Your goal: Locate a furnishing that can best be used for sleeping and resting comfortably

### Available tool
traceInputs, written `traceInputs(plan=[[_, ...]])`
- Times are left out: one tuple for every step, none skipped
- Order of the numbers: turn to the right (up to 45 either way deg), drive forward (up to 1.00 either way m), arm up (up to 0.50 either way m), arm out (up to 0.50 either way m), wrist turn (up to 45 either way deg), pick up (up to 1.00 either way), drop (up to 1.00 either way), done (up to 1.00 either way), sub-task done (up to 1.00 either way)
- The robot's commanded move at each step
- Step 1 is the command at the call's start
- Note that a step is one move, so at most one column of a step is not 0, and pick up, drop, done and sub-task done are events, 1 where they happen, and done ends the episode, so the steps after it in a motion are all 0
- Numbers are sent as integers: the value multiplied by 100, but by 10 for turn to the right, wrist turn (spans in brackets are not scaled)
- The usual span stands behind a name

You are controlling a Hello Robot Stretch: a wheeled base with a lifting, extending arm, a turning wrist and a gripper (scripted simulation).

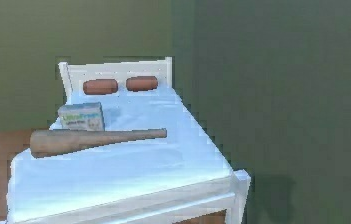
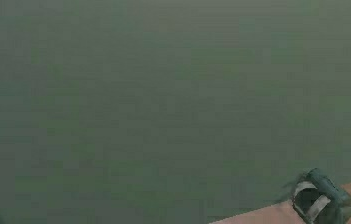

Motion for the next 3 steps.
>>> traceInputs(plan=[[0, 5, 0, 0, 0, 0, 0, 0, 0], [-150, 0, 0, 0, 0, 0, 0, 0, 0], [0, 0, 0, 0, 0, 0, 0, 100, 0]])
